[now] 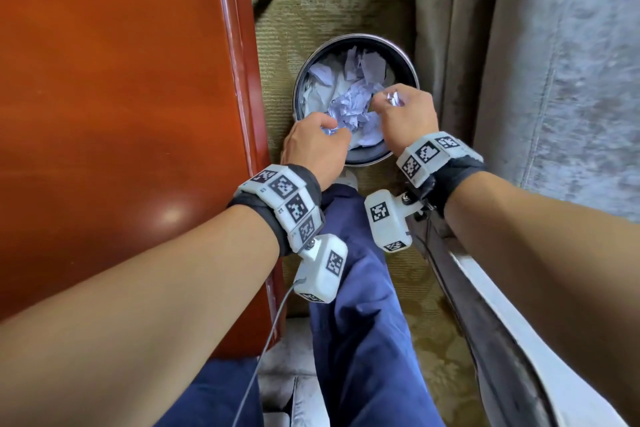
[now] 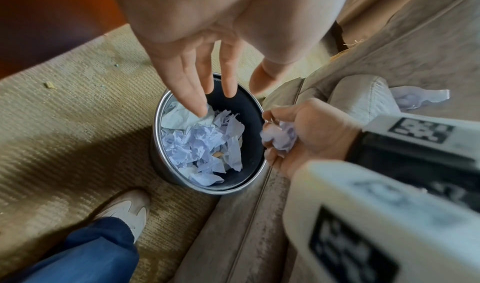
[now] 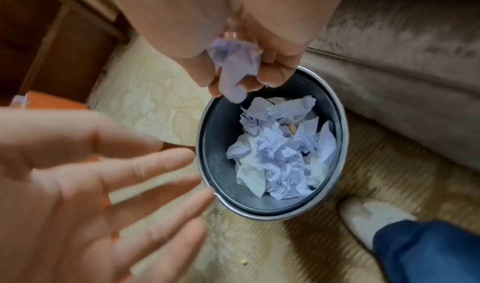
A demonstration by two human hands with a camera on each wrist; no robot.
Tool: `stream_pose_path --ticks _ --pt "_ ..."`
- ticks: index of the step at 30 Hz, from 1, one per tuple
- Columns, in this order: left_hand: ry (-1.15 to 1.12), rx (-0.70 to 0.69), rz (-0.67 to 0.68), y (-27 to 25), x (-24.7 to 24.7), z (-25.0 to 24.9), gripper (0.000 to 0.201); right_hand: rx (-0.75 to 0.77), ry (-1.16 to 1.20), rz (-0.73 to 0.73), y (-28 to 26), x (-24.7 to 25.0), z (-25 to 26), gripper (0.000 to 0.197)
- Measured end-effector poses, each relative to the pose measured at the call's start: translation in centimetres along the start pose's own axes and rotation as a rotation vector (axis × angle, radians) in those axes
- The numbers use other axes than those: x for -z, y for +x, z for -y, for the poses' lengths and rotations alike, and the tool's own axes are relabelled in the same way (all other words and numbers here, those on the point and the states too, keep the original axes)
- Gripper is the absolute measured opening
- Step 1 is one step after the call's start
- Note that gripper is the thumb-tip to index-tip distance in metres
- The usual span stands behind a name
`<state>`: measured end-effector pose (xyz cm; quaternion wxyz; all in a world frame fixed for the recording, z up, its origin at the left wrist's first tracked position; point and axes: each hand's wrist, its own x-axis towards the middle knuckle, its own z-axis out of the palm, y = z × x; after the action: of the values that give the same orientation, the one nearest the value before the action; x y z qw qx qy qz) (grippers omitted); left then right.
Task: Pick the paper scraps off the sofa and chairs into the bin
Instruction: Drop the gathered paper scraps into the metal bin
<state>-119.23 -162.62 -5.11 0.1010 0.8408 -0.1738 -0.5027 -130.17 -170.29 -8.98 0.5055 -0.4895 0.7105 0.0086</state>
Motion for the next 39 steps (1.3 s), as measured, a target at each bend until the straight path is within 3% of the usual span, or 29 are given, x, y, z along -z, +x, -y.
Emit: stream_pose_path --ticks 7,21,32,39 --pt "-0.005 -0.017 0.004 -1.1 -0.7 0.3 0.027 0.036 0.278 0.054 -0.6 0.0 0.6 0.011" --pt "-0.077 -0.067 0.041 -3.9 3.7 1.8 0.021 0.128 0.105 0.028 -4.8 -1.0 1.7 0.02" --pt "-0.279 -0.14 0.022 -7.4 14.7 7.9 0.014 0.401 -0.236 0.042 -14.7 -6.1 9.2 0.027" --pt "-0.289 -0.106 -0.133 -9.5 25.8 19.1 0.017 0.62 -0.543 0.224 -23.7 -17.8 15.7 0.02"
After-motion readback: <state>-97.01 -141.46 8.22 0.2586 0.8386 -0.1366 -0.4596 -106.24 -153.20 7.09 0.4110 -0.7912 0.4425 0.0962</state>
